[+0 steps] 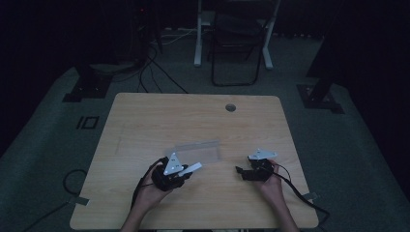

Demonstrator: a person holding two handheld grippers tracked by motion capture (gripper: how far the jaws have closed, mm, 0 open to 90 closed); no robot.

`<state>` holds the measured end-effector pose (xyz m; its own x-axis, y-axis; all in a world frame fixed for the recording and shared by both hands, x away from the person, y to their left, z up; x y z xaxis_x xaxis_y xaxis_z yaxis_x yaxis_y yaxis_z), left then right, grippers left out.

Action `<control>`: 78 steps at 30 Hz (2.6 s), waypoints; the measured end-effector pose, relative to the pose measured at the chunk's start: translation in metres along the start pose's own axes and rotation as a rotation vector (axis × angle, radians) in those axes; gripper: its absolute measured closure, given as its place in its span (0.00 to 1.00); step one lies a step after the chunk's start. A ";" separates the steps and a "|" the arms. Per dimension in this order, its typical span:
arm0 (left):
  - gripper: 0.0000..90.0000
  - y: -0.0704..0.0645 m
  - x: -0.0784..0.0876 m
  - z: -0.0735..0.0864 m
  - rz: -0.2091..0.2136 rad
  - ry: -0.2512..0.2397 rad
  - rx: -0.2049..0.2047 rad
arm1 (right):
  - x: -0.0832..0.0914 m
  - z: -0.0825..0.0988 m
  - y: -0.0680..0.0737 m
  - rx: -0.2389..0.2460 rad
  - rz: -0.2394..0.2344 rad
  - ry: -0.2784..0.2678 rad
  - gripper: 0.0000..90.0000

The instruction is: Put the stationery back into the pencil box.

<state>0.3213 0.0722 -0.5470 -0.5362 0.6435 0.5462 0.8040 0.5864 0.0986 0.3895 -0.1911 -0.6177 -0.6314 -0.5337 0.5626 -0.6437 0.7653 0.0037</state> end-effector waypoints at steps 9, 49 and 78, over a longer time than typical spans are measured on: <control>0.75 0.003 -0.002 -0.005 -0.003 -0.012 0.000 | 0.000 0.000 0.000 0.001 -0.001 0.000 0.29; 0.75 0.013 -0.024 -0.016 0.002 -0.006 -0.029 | 0.000 0.000 0.000 0.002 -0.002 0.000 0.29; 0.75 0.026 -0.042 -0.026 -0.012 0.010 -0.057 | 0.000 0.000 0.000 0.001 -0.001 0.000 0.29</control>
<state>0.3710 0.0480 -0.5458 -0.5435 0.6312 0.5533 0.8110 0.5650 0.1519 0.3895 -0.1910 -0.6177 -0.6306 -0.5348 0.5625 -0.6451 0.7641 0.0032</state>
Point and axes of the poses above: each handheld gripper's, and its own axes: x roughly backward along the jaws, z roughly out of its underside, y roughly to its left, the point moved 8 cm from there along -x, roughly forward along the jaws, and after that the axes turned 7 degrees about -y, right-handed, at the moved point
